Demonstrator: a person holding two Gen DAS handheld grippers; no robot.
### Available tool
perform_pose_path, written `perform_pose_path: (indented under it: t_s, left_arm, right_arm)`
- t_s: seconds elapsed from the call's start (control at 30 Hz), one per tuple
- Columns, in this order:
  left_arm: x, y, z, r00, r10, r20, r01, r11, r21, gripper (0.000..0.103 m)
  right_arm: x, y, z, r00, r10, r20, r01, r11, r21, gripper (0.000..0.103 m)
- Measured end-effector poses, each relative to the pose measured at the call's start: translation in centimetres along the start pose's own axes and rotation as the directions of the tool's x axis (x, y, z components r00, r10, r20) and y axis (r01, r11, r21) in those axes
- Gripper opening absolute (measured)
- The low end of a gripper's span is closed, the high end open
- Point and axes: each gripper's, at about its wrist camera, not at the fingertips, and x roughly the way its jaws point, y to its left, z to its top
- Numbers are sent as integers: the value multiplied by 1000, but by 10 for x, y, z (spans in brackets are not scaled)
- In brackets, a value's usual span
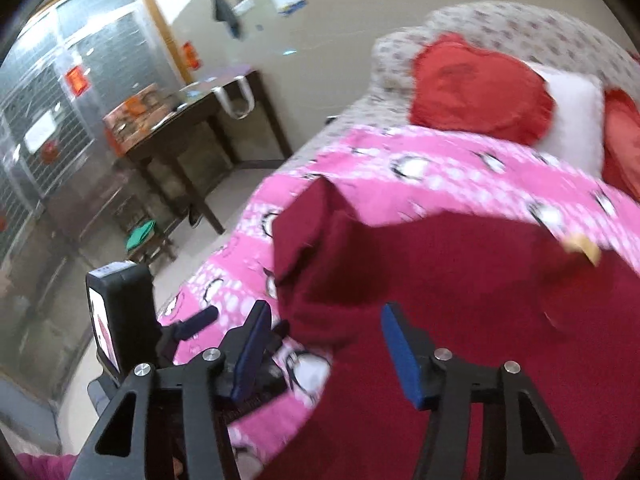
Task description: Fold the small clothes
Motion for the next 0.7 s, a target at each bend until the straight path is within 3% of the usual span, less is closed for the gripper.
perform_pose_path:
  t_s: [0.1,0.47,0.57,0.67,0.7]
  left_arm:
    - [6,7,0,1000,8,-4,-8,1000,-9,90]
    - [33,26,-8,999,8,-42,-10,999,-36,90]
    - [34,26,-9,999,13,-32,-14,999,-30,90]
    - [35,24,-9,999,18,-30,-19,1000,-24,90]
    - [34,24,-8,999,18,-31,-18,1000,-24,90]
  right_arm:
    - [29,17,14,1000,13,-21,-14,998,-61,49]
    - [116,20,44,996,-21,-88,9,992,-127,48]
    - [123,13,46,995,27,-96,-36,995,-88,34]
    - [130,8,45,992,68,-108,-74,996,-47,13]
    - [131,8,44,992,66,-110,-71,996,-47,11]
